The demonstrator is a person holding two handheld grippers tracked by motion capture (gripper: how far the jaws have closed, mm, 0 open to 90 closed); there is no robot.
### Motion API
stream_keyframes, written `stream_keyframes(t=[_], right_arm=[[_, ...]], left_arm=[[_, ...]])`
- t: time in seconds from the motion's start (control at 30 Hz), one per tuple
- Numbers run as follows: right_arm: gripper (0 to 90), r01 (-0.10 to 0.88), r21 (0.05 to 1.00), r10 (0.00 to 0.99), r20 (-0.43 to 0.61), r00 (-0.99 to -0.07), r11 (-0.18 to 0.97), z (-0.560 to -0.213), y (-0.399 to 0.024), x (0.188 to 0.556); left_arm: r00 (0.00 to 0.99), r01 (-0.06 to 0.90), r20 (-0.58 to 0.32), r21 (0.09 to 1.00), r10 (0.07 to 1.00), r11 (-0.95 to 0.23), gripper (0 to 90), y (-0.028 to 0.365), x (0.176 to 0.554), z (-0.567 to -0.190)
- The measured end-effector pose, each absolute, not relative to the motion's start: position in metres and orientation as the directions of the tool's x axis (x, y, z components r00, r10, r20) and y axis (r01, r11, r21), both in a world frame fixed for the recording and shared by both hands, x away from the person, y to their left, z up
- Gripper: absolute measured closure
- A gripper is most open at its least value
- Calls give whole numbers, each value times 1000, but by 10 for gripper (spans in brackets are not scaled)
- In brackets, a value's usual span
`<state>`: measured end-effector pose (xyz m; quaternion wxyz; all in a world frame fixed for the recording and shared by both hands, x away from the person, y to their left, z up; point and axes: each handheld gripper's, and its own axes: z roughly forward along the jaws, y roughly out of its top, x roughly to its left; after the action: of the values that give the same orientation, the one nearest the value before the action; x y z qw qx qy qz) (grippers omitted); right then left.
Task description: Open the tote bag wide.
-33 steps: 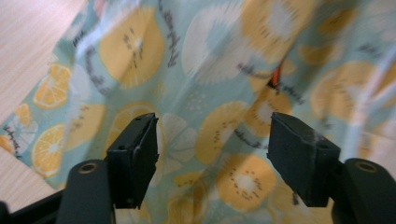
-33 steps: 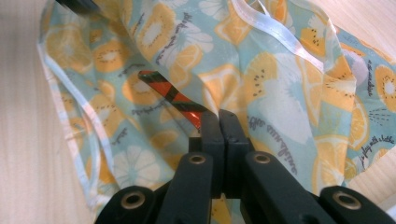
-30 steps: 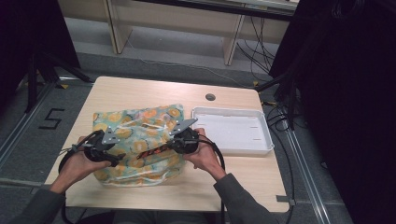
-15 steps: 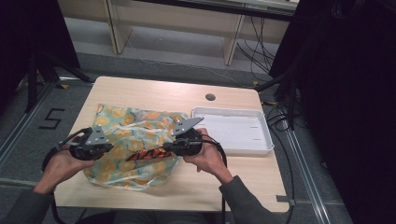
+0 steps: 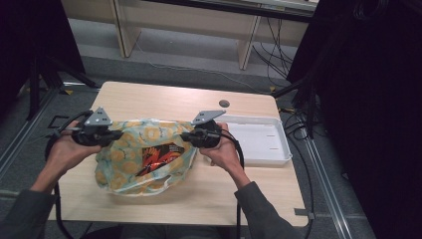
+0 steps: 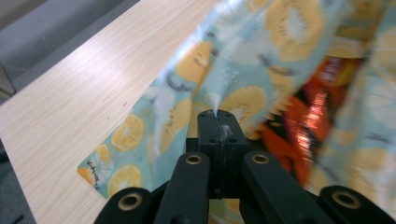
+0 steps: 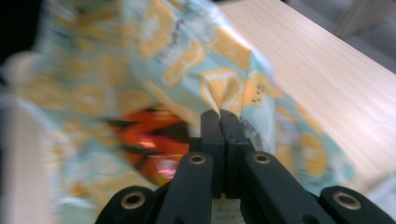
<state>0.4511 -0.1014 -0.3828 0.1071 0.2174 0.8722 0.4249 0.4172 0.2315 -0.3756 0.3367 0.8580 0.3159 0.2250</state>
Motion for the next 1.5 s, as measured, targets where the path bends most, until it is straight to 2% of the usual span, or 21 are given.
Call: stream_keyframes(t=[0.07, 0.2, 0.33, 0.37, 0.4, 0.43, 0.5, 0.6, 0.77, 0.87, 0.93, 0.97, 1.0, 1.1, 1.13, 1.2, 1.33, 1.4, 1.5], right_arm=[[900, 274, 766, 493, -64, -868, 581, -395, -98, 465], [900, 310, 701, 525, -108, -844, 642, -422, -90, 479], [900, 351, 661, 536, -93, -839, 663, -439, -87, 485], [880, 357, 646, 535, -94, -840, 674, -440, -88, 485], [838, 392, 638, 559, -73, -826, 663, -438, -88, 482], [795, 370, 654, 562, -103, -821, 660, -436, -89, 481], [717, 362, 676, 556, -85, -827, 641, -423, -93, 471], [604, 337, 695, 541, -89, -836, 635, -402, -104, 449], [563, 420, 698, 613, -35, -789, 581, -398, -122, 425], [651, 493, 667, 627, 49, -777, 559, -409, -124, 423], [819, 507, 646, 627, 57, -777, 571, -418, -125, 426], [881, 505, 628, 614, 54, -787, 592, -420, -127, 428], [900, 519, 620, 624, 60, -779, 588, -424, -131, 431], [900, 532, 628, 661, 37, -749, 568, -425, -144, 437], [900, 520, 626, 643, 40, -765, 581, -424, -148, 439], [900, 509, 632, 650, 10, -760, 585, -428, -152, 443], [900, 540, 568, 648, 16, -762, 621, -454, -151, 448], [900, 529, 523, 624, -7, -782, 668, -464, -143, 447], [894, 494, 480, 585, -52, -809, 725, -472, -129, 444]], left_arm=[[688, 410, 175, 707, 704, -576, 899, 231, 432, -390], [688, 475, 136, 659, 713, -584, 899, 219, 447, -434], [687, 500, 133, 627, 714, -598, 899, 217, 454, -453], [695, 495, 154, 606, 702, -623, 899, 218, 455, -454], [685, 515, 130, 609, 717, -603, 899, 217, 455, -455], [695, 498, 150, 605, 703, -622, 899, 219, 456, -454], [678, 518, 114, 628, 726, -582, 899, 219, 454, -454], [670, 515, 118, 637, 733, -573, 899, 222, 454, -451], [675, 509, 122, 637, 728, -579, 899, 225, 453, -449], [673, 522, 106, 633, 732, -572, 899, 225, 452, -449], [667, 520, 108, 641, 738, -564, 899, 226, 453, -449], [655, 529, 92, 653, 750, -542, 899, 226, 452, -450], [657, 528, 103, 645, 747, -553, 899, 228, 452, -449], [655, 526, 72, 671, 752, -523, 899, 229, 453, -449], [654, 530, 68, 669, 754, -521, 899, 227, 453, -449], [672, 511, 107, 649, 733, -563, 899, 223, 452, -451], [682, 502, 144, 621, 717, -602, 899, 220, 454, -459], [683, 527, 119, 603, 721, -599, 899, 219, 453, -463], [688, 518, 130, 602, 714, -608, 899, 219, 455, -465]])
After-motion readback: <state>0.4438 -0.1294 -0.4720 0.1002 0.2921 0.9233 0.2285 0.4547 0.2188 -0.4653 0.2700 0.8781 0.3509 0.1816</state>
